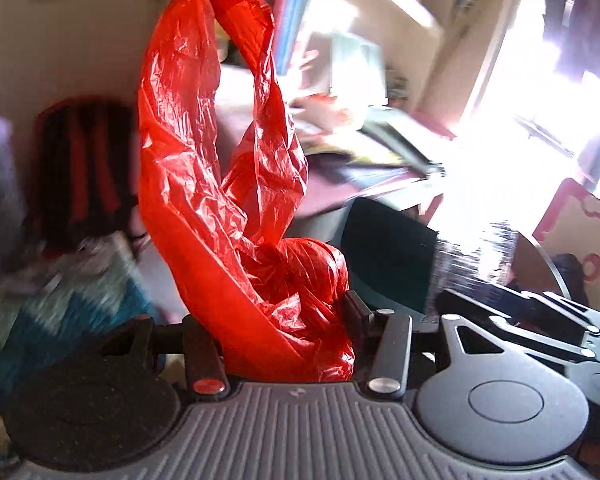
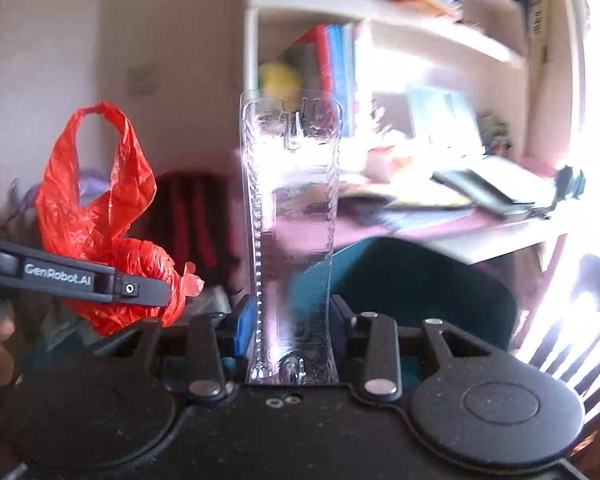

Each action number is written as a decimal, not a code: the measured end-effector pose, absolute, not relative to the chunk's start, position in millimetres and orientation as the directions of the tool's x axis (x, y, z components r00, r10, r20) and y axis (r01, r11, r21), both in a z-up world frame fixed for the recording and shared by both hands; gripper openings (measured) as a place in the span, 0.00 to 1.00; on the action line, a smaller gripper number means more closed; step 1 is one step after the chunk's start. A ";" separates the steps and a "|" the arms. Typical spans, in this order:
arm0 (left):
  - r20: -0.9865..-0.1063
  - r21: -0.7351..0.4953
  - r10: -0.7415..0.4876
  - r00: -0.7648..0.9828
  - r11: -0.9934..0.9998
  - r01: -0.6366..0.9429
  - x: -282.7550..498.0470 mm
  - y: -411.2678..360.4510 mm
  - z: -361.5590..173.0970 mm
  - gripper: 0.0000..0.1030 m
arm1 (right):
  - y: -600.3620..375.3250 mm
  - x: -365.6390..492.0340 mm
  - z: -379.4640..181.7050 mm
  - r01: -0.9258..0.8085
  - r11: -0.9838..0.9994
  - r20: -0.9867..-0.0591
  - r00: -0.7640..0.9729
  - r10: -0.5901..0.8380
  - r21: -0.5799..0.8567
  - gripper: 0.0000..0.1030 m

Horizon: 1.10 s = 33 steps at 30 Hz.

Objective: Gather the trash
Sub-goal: 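Lift the red bag and clear bottle and carry them to the bin, then open both tools to drop the red bag and clear bottle into the bin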

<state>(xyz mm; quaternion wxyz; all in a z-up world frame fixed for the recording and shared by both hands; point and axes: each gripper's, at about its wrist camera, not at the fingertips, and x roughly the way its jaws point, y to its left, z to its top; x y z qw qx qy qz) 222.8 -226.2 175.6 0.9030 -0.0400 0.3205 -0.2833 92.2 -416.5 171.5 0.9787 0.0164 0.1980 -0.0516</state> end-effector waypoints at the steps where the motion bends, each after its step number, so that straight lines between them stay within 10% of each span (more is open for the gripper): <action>1: -0.552 -0.243 -0.545 0.631 0.830 0.503 224.4 -240.4 182.2 0.47 | -425.3 93.9 174.7 0.127 0.992 -0.385 0.916 -0.112 0.014 0.37; 33: -0.777 -0.047 -0.410 0.478 0.795 0.605 293.5 -430.9 109.6 0.51 | -532.2 161.3 100.1 0.240 0.970 -0.583 0.783 -0.217 -0.040 0.43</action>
